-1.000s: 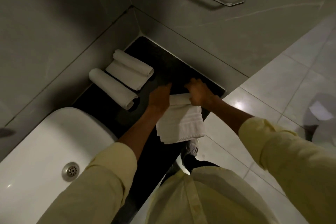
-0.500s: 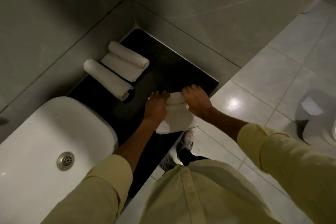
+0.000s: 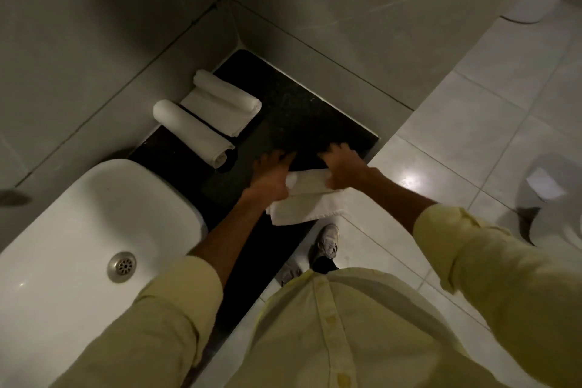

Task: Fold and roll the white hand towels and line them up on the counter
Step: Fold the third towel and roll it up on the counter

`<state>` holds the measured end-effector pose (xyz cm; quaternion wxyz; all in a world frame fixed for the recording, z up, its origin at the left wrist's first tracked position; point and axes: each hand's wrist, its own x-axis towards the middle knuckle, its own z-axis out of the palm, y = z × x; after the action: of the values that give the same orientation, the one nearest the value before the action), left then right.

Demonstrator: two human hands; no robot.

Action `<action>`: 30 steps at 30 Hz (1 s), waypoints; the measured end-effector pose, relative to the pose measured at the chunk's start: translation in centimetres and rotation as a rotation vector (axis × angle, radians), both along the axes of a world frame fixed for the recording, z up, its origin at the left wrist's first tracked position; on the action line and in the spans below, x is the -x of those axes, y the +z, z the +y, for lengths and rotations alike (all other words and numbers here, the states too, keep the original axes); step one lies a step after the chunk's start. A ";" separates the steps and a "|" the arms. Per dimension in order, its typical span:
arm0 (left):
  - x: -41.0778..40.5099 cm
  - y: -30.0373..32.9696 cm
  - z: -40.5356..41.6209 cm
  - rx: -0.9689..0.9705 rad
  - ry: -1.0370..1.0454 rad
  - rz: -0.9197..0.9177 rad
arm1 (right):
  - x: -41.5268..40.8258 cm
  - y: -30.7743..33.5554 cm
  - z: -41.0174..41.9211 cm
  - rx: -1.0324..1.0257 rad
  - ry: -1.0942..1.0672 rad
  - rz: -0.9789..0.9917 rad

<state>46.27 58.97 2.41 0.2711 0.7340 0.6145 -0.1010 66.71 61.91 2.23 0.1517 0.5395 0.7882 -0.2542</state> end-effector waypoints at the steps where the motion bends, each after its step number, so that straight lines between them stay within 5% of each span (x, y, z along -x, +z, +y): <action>1: -0.1 0.1 0.7 0.115 -0.051 0.015 | 0.2 0.0 0.5 0.062 0.055 -0.044; 4: -0.6 0.1 0.6 0.255 -0.091 -0.030 | 0.2 -0.7 -0.3 0.119 0.083 -0.008; 14: -0.2 -1.2 -0.3 -0.218 0.000 -0.068 | -0.1 -1.2 -0.8 -0.259 -0.018 0.178; 21: -0.3 -5.3 -8.4 -0.371 -0.136 0.158 | -0.9 -5.2 -7.6 -0.501 0.021 0.186; 26: -0.8 -3.6 -8.5 -0.398 -0.124 0.080 | -1.6 -5.5 -8.9 -0.536 0.047 0.251; 30: -0.9 -0.8 -3.7 -0.232 0.034 -0.088 | -1.4 -4.3 -7.4 -0.503 0.034 0.285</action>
<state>47.19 55.27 1.60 0.2129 0.7535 0.6220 0.0075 68.08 54.49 -2.10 -0.0950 0.5056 0.8489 -0.1212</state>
